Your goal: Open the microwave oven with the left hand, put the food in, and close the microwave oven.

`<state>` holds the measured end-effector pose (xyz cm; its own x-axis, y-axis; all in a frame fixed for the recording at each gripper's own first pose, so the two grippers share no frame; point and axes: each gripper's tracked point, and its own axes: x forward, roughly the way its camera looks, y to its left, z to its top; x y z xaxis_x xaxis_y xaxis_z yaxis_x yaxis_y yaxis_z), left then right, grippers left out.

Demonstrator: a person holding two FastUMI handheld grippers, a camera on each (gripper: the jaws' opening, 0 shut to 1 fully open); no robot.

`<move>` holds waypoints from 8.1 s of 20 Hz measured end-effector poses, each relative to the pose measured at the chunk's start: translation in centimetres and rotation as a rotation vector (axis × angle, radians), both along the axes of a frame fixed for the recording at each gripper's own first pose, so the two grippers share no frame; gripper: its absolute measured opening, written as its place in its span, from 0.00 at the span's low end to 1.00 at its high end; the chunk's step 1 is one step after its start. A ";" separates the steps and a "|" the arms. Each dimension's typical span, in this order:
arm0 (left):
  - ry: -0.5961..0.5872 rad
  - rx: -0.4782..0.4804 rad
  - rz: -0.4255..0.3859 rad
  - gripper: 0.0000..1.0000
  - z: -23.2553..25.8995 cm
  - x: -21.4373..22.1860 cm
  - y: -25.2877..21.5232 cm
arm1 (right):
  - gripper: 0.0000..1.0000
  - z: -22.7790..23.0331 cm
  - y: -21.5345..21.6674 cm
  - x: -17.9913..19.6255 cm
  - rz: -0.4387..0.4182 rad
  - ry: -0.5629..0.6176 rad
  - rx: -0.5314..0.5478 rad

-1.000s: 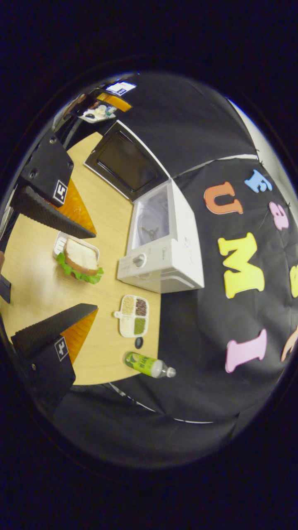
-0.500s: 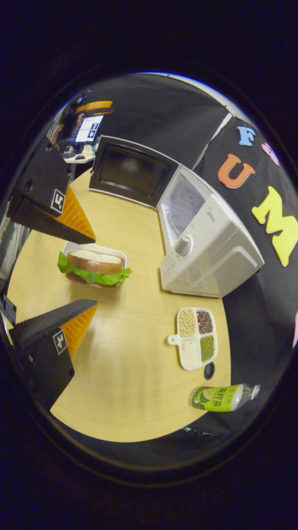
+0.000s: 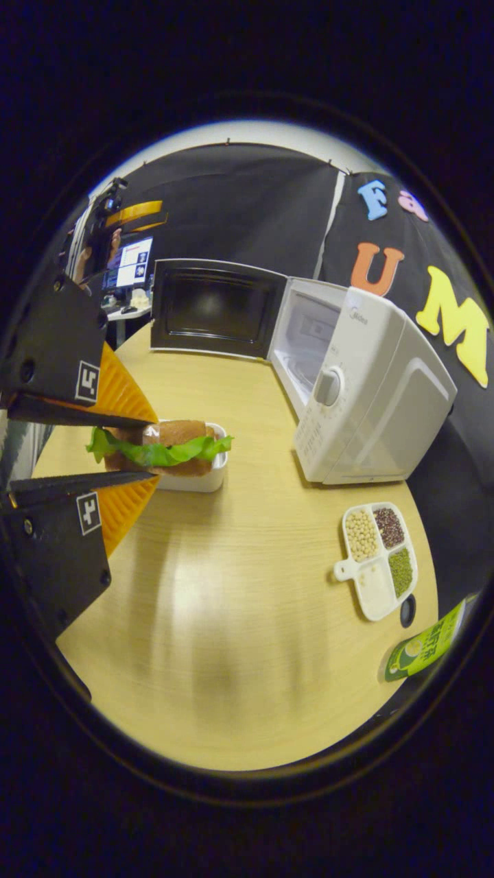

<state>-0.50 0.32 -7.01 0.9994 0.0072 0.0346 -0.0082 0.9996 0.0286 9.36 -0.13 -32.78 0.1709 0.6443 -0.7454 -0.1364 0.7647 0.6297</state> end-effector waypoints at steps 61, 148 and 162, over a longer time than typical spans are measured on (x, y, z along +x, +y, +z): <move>0.038 -0.038 0.214 0.95 -6.3 -5.3 17.6 | 0.34 1.2 33.8 24.1 -0.577 -1.023 -0.142; 0.128 0.023 -0.226 0.00 -16.3 4.3 2.5 | 1.00 27.3 3.7 -3.7 -0.467 -1.429 -0.281; 0.130 -0.011 -0.406 0.00 -18.4 10.8 -9.1 | 1.00 25.9 -3.2 -2.5 -0.550 -1.410 -0.368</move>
